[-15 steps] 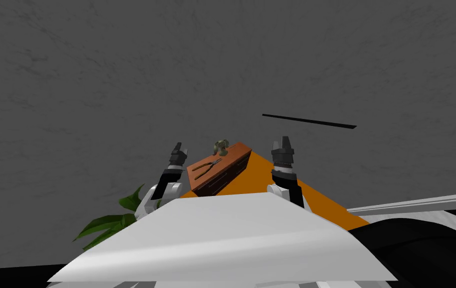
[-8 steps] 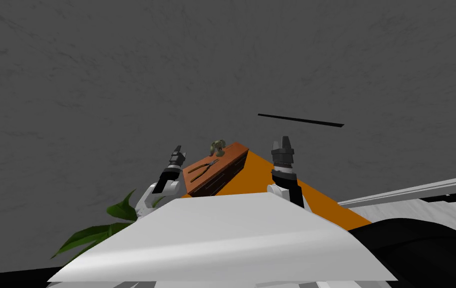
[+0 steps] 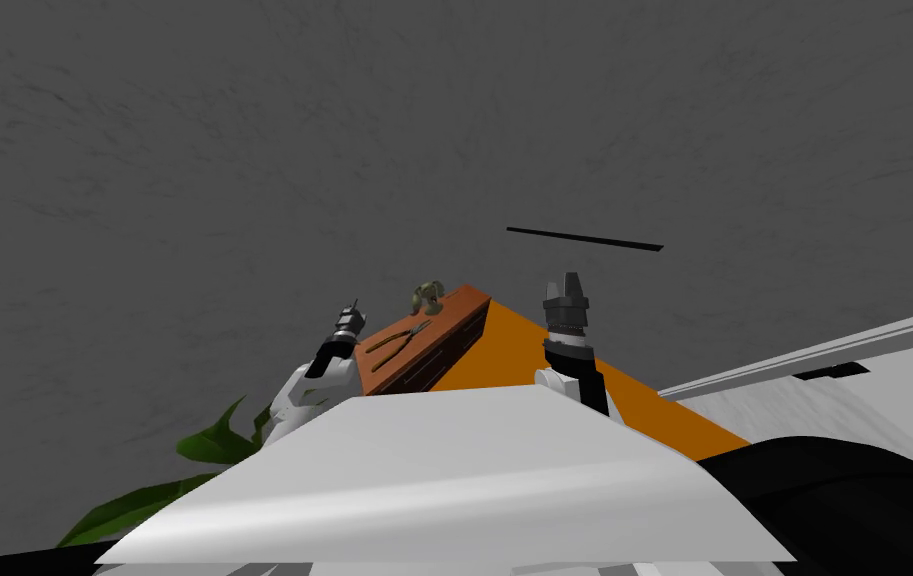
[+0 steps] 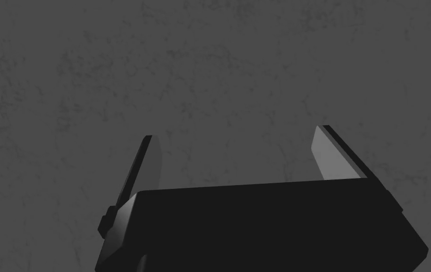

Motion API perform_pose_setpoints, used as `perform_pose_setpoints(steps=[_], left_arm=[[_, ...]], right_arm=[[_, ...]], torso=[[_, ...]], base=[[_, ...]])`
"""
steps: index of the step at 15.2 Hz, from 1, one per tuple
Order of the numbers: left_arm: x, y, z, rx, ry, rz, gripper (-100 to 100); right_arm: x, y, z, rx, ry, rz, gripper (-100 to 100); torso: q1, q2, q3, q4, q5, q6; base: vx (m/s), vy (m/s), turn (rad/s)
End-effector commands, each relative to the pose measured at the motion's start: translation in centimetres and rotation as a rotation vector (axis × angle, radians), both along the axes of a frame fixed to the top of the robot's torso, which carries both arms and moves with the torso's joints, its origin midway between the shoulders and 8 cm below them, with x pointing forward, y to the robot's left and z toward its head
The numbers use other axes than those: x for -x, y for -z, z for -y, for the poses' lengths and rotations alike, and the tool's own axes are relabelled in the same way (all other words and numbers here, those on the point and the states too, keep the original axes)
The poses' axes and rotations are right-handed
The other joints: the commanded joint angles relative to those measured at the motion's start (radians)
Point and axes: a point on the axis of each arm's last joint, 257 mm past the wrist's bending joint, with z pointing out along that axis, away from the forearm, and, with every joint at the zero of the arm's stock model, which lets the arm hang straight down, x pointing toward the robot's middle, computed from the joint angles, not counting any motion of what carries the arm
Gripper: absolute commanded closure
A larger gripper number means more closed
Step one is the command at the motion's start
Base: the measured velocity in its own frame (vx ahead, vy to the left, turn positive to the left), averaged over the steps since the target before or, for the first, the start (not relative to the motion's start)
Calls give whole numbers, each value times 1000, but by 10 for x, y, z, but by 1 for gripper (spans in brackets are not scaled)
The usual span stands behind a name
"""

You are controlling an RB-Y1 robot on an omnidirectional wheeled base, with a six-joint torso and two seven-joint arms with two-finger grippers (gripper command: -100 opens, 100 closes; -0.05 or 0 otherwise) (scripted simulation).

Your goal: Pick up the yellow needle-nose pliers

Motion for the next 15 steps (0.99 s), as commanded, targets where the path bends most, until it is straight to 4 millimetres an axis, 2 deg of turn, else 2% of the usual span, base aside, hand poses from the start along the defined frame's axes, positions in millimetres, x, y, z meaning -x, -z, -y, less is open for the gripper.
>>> perform_pose_setpoints(steps=[1,2,4,5,6,8,9,11,12,13,14,15], left_arm=[[-2,17,-12,15,-23,-40,-100],[-7,20,-28,39,-53,-62,-100],[-4,38,-34,46,-67,-96,-100],[-3,39,-35,46,-68,-99,-100],[-6,45,-52,75,-103,-126,-100],[-3,61,-57,82,-116,-156,-100],[-4,69,-74,115,-155,-186,-100],[0,82,-79,121,-167,-211,-100],[0,82,-79,121,-167,-211,-100],[0,91,-95,157,-206,-240,-100],[5,104,-99,164,-218,-265,-100],[4,107,-113,199,-252,-277,-100]], right_arm=[[0,0,0,0,0,0,0],[0,0,0,0,0,0,0],[0,0,0,0,0,0,0],[0,0,0,0,0,0,0],[0,0,0,0,0,0,0],[0,0,0,0,0,0,0],[0,0,0,0,0,0,0],[0,0,0,0,0,0,0],[0,0,0,0,0,0,0],[0,0,0,0,0,0,0],[0,0,0,0,0,0,0],[0,0,0,0,0,0,0]], torso=[[0,0,0,0,0,0],[0,0,0,0,0,0],[0,0,0,0,0,0],[0,0,0,0,0,0],[1,1,0,0,0,-1],[0,0,0,0,0,0],[1,1,0,0,0,0],[0,0,0,0,0,0],[0,1,0,0,0,0],[1,1,1,0,0,-1],[1,1,0,0,0,0],[1,0,0,0,0,0]], base=[[16,-31,-40],[21,-38,-100],[21,-31,-87],[10,-17,1],[15,-34,-110],[21,-31,-90],[20,-36,-108],[21,-33,-85],[13,-15,12],[18,-23,-106],[24,-27,-136],[33,-42,-168]])
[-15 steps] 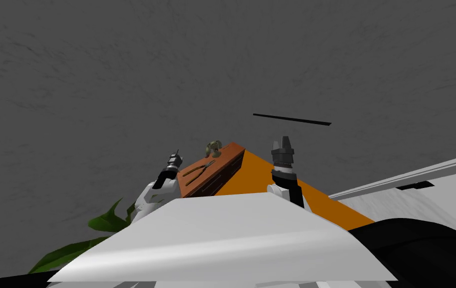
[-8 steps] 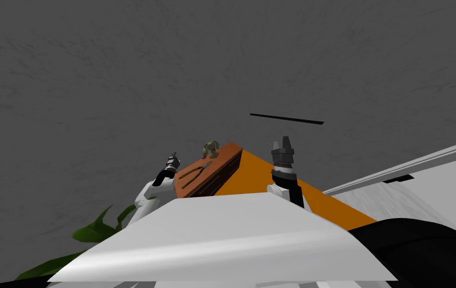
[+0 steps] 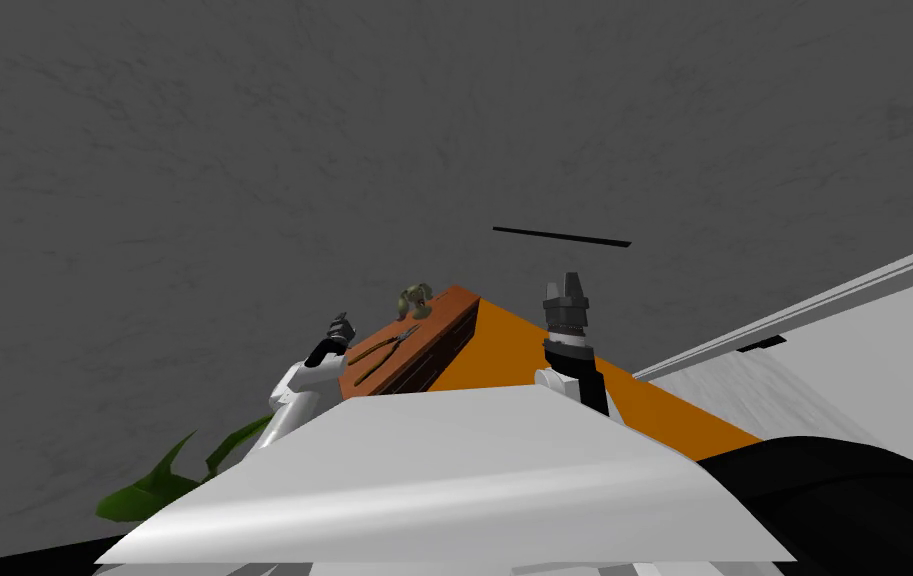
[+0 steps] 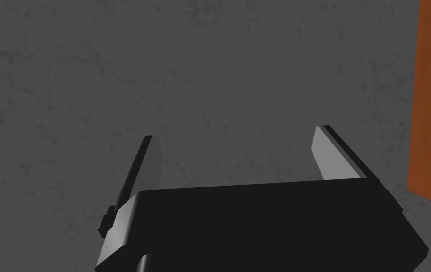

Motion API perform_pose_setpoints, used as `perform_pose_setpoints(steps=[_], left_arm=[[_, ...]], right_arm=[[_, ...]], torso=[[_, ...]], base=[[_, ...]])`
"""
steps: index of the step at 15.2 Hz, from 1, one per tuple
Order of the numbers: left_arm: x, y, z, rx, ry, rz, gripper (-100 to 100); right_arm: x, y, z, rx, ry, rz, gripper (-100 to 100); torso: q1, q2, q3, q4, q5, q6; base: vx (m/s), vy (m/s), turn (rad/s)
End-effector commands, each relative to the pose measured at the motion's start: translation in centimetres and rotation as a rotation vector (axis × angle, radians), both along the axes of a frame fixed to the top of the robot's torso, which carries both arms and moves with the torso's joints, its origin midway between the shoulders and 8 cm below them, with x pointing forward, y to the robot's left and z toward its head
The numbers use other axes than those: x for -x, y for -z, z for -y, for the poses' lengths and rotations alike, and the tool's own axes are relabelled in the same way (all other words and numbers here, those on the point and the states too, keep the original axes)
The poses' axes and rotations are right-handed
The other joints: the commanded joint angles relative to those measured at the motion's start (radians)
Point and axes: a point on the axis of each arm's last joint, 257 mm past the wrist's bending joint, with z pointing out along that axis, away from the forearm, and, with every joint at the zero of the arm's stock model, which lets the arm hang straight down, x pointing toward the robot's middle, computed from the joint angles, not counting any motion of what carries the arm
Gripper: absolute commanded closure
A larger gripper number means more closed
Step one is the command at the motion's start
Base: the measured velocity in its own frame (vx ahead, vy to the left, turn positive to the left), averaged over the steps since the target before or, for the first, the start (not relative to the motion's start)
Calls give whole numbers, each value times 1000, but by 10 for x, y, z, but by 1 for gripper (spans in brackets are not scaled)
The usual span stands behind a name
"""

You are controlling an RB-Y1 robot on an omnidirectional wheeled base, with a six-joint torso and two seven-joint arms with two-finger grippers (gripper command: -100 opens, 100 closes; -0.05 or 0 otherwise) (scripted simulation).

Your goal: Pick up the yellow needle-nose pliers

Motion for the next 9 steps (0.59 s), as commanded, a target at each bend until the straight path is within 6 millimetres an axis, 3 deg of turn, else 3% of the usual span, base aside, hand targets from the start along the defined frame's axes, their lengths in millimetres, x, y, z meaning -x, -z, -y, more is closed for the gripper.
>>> perform_pose_setpoints(steps=[1,6,9], left_arm=[[10,23,-16,42,-49,-54,-100],[23,55,-46,133,-150,-133,-100],[31,71,-49,144,-165,-164,-100]], right_arm=[[0,0,0,0,0,0,0],[0,0,0,0,0,0,0],[0,0,0,0,0,0,0]], torso=[[0,0,0,0,0,0],[0,0,0,0,0,-1],[1,1,0,0,0,-1]], base=[[44,-49,-142],[29,-33,-81],[20,-21,-53]])
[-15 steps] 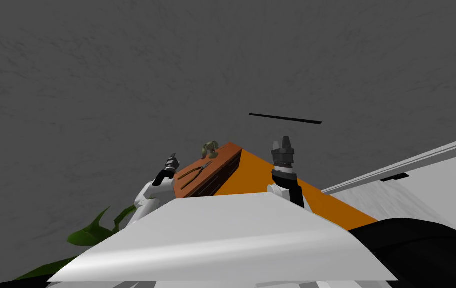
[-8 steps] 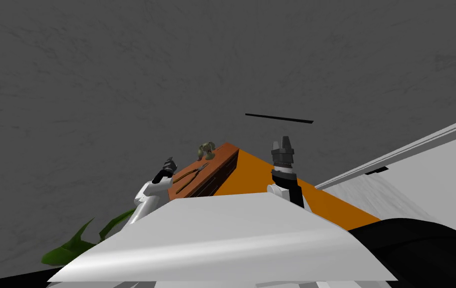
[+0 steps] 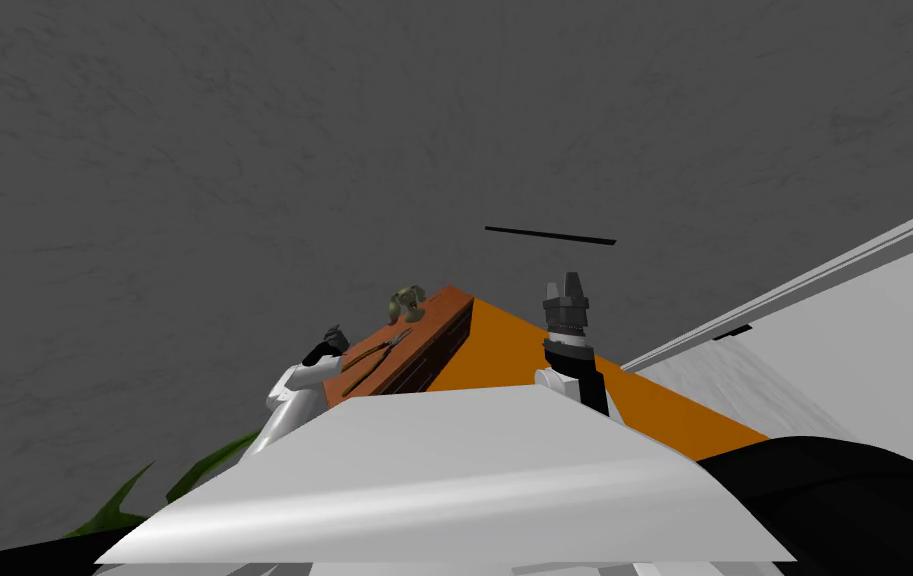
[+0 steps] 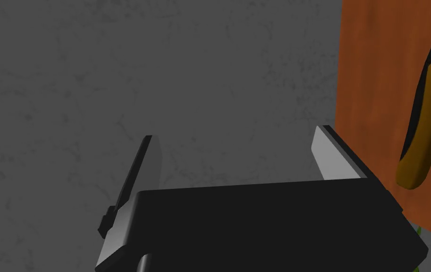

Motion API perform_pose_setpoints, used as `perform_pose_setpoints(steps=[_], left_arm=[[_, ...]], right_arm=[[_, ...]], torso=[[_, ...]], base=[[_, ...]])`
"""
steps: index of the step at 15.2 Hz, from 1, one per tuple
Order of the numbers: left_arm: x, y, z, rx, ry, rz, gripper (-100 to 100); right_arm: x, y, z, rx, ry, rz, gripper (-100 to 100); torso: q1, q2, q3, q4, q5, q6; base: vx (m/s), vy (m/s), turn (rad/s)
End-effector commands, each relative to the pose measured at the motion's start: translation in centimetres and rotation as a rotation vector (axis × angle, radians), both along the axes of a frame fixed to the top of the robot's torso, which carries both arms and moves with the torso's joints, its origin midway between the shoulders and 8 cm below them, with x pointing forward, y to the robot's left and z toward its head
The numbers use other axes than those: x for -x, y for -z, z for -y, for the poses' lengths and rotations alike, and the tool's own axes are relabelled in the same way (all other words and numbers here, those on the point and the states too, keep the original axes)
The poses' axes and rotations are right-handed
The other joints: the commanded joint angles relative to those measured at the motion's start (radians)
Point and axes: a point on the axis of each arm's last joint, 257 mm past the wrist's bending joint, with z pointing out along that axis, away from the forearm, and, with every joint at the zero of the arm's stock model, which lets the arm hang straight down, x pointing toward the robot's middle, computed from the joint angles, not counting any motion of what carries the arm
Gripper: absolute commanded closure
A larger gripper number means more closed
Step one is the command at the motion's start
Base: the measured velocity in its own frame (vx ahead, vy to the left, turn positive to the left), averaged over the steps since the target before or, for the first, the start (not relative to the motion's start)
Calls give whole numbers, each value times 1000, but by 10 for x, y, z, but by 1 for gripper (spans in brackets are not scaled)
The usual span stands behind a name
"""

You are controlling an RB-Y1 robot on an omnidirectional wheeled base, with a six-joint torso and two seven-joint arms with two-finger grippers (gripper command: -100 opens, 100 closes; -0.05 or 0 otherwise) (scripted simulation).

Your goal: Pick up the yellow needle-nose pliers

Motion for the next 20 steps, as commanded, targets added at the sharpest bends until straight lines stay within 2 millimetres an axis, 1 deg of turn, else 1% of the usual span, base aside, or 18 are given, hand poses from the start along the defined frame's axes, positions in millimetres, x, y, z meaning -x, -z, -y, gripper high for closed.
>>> perform_pose_setpoints(steps=[1,2,4,5,6,8,9,10,11,12,13,14,16,17,19,20], left_arm=[[2,7,-3,6,-7,-11,-100],[5,14,-13,47,-51,-30,-100],[14,28,-15,58,-63,-58,-100],[14,28,-15,58,-63,-58,-100],[17,35,-23,100,-108,-77,-100],[25,47,-24,109,-118,-100,-100],[26,48,-24,110,-119,-102,-100],[31,56,-30,155,-163,-124,-100],[37,65,-31,162,-171,-141,-100],[39,67,-31,164,-173,-146,-100],[45,77,-35,210,-218,-169,-100],[52,85,-35,218,-226,-187,-100],[52,85,-35,218,-226,-187,-100],[56,91,-36,261,-266,-202,-100],[66,103,-36,272,-277,-228,-100],[68,107,-36,313,-313,-238,-100]], right_arm=[[0,0,0,0,0,0,0],[0,0,0,0,0,0,0],[0,0,0,0,0,0,0],[0,0,0,0,0,0,0],[0,0,0,0,0,0,0],[0,0,0,0,0,0,0],[0,0,0,0,0,0,0],[0,0,0,0,0,0,0],[0,0,0,0,0,0,0],[0,0,0,0,0,0,0],[0,0,0,0,0,0,0],[0,0,0,0,0,0,0],[0,0,0,0,0,0,0],[0,0,0,0,0,0,0],[0,0,0,0,0,0,0],[0,0,0,0,0,0,0]], torso=[[0,0,0,0,0,0],[1,0,0,0,0,0],[0,0,0,0,0,1],[0,0,0,0,0,0],[0,0,0,0,0,0],[0,-1,0,0,0,1],[0,-1,0,0,0,0],[0,0,0,0,0,0],[0,0,0,0,0,1],[0,0,0,0,0,1],[0,0,0,0,0,0],[0,-1,0,0,0,1],[0,-1,0,0,0,0],[0,0,0,0,0,0],[0,0,0,0,0,1],[0,0,0,0,0,0]], base=[[6,-8,14],[16,-18,-104],[24,-22,-93],[15,-12,-1],[24,-19,-96],[28,-21,-88],[15,-12,5],[22,-20,-97],[26,-23,-133],[20,-15,-48],[30,-22,-91],[40,-19,-106],[23,-12,-16],[21,-19,-75],[24,-14,-81],[30,-16,-113]])
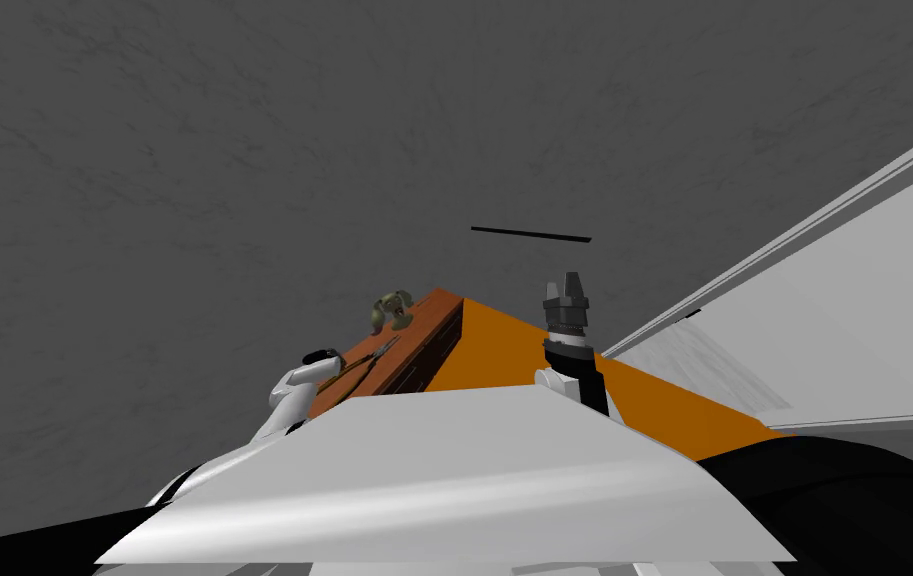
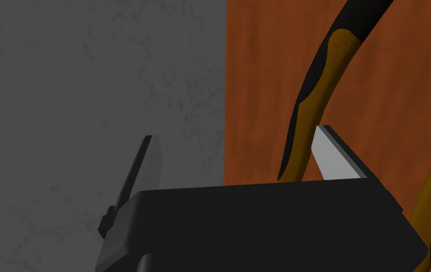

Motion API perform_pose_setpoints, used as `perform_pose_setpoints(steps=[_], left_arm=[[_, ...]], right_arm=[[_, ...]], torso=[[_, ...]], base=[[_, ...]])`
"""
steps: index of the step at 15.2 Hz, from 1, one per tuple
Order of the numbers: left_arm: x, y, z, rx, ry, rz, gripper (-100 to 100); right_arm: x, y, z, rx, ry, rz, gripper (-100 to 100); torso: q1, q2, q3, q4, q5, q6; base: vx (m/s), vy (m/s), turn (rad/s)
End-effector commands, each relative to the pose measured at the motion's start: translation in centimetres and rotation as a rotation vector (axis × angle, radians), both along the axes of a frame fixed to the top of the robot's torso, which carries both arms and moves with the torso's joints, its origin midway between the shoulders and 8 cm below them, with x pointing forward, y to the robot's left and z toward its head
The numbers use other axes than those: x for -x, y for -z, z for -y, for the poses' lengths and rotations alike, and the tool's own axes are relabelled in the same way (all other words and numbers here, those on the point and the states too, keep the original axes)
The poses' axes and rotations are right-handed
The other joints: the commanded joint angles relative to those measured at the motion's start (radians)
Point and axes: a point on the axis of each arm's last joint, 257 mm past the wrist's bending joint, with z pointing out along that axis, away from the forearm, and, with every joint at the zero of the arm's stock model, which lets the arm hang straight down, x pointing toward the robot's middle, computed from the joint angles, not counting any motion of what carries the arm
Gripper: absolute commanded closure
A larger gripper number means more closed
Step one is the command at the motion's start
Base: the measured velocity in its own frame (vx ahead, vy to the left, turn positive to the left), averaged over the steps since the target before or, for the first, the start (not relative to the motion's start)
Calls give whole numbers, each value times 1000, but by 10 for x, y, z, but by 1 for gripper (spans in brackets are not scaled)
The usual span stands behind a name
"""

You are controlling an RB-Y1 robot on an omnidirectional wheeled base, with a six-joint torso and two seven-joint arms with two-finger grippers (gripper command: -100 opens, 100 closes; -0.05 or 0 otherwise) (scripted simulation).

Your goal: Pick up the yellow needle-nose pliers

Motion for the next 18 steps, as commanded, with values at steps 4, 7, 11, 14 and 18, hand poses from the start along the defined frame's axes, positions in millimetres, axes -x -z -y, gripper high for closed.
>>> perform_pose_setpoints(steps=[4,7,11,14,18], left_arm=[[25,29,4,92,-84,-66,-100],[34,40,9,138,-125,-93,-100],[55,61,17,197,-174,-148,-100],[67,73,25,243,-212,-181,-100],[88,92,42,324,-277,-239,-100]], right_arm=[[0,0,0,0,0,0,0],[0,0,0,0,0,0,0],[0,0,0,0,0,0,0],[0,0,0,0,0,0,0],[0,0,0,0,0,0,0]], torso=[[0,0,0,0,0,0],[1,1,0,0,0,-1],[1,0,0,0,0,0],[1,-1,0,0,0,0],[1,0,0,0,0,-1]], base=[[31,-14,-79],[21,-6,-34],[28,-5,-80],[37,-1,-71],[26,4,-58]])
